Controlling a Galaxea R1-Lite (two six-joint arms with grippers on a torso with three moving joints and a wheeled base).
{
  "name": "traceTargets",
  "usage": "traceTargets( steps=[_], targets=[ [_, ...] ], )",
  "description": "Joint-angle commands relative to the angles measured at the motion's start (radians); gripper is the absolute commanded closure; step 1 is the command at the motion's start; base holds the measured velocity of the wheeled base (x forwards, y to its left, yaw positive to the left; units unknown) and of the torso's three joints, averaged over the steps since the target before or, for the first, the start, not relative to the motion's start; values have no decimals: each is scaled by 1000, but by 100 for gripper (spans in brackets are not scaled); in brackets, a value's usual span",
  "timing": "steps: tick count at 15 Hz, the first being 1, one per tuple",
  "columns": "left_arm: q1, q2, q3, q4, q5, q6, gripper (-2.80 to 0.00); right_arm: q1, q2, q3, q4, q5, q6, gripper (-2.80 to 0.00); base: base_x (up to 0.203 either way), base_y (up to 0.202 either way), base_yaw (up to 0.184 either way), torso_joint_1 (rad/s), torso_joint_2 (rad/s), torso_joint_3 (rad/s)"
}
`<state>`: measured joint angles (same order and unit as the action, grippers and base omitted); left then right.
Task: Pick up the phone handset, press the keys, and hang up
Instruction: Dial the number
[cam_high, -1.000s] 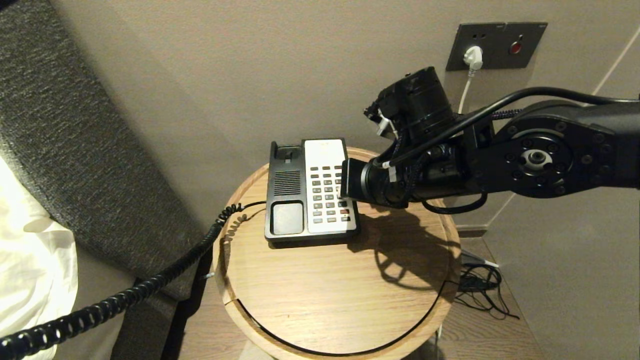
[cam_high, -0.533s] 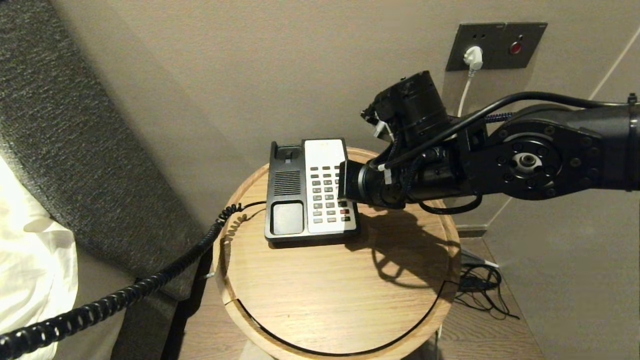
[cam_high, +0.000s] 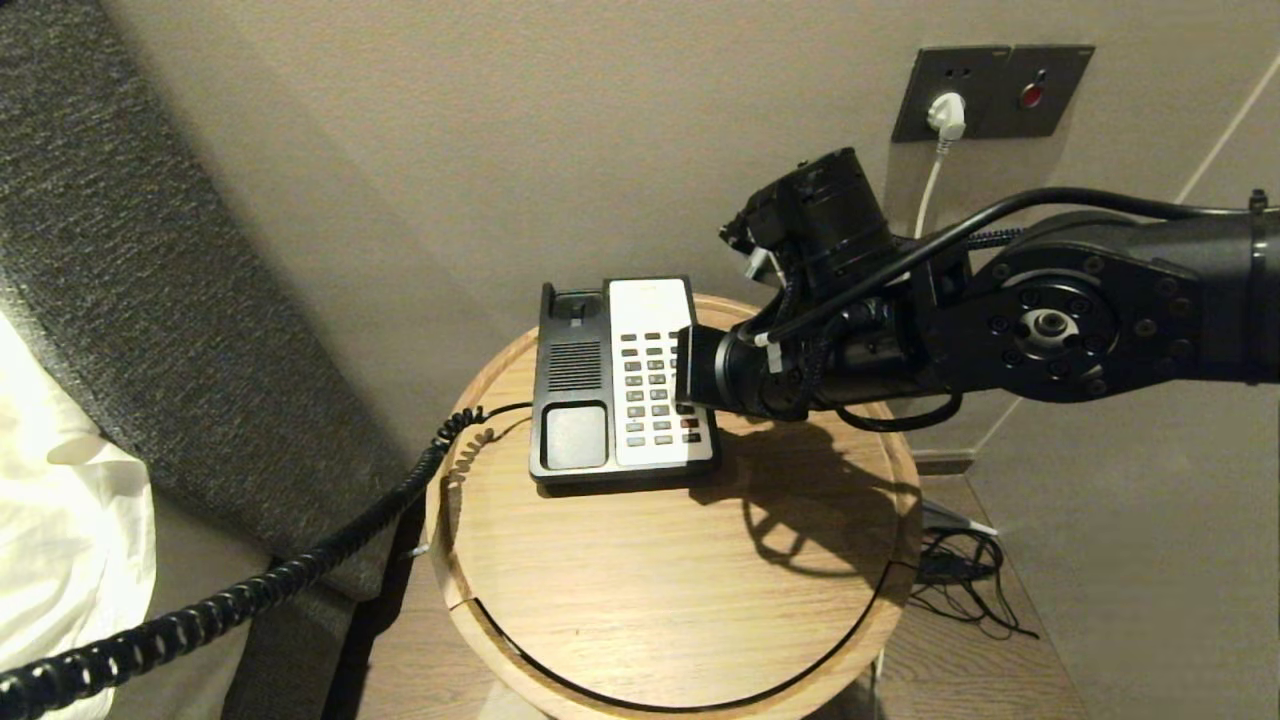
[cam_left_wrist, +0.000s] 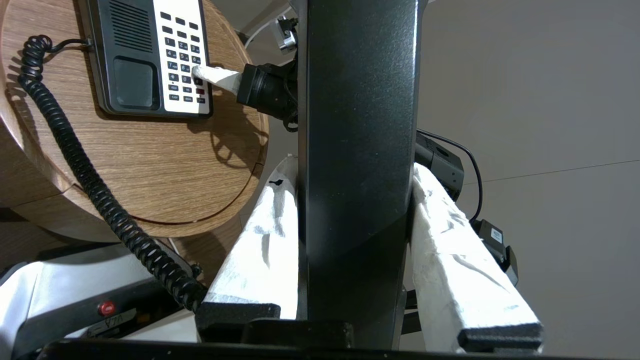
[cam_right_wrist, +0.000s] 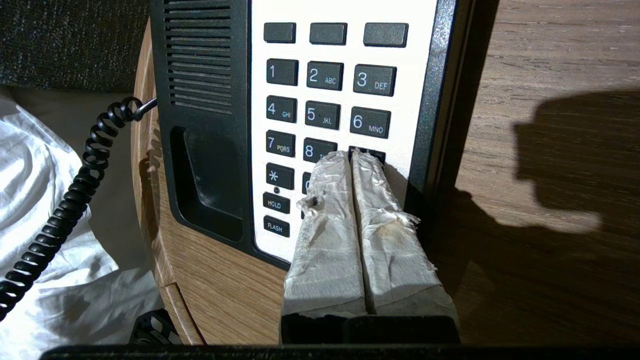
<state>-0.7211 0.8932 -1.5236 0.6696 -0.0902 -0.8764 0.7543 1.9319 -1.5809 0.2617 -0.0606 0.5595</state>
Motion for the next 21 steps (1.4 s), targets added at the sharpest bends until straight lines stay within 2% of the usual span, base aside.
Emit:
traceTargets(
  steps=[1, 7, 14, 21],
  targets=[
    [0, 0, 0, 4, 0, -6, 0, 0, -5, 2, 4, -1, 4, 0, 0, 0, 0, 0, 0, 0],
    [2, -8, 12, 5, -2, -4, 0, 2, -36, -14, 2, -1, 13, 0, 0, 0, 0, 0, 0, 0],
    [3, -10, 23, 4, 0, -6, 0, 37, -85, 67, 38, 1, 19, 0, 0, 0, 0, 0, 0, 0],
    [3, -11, 25, 4, 0, -4, 0, 46, -74, 76, 50, -2, 23, 0, 0, 0, 0, 0, 0, 0]
  ],
)
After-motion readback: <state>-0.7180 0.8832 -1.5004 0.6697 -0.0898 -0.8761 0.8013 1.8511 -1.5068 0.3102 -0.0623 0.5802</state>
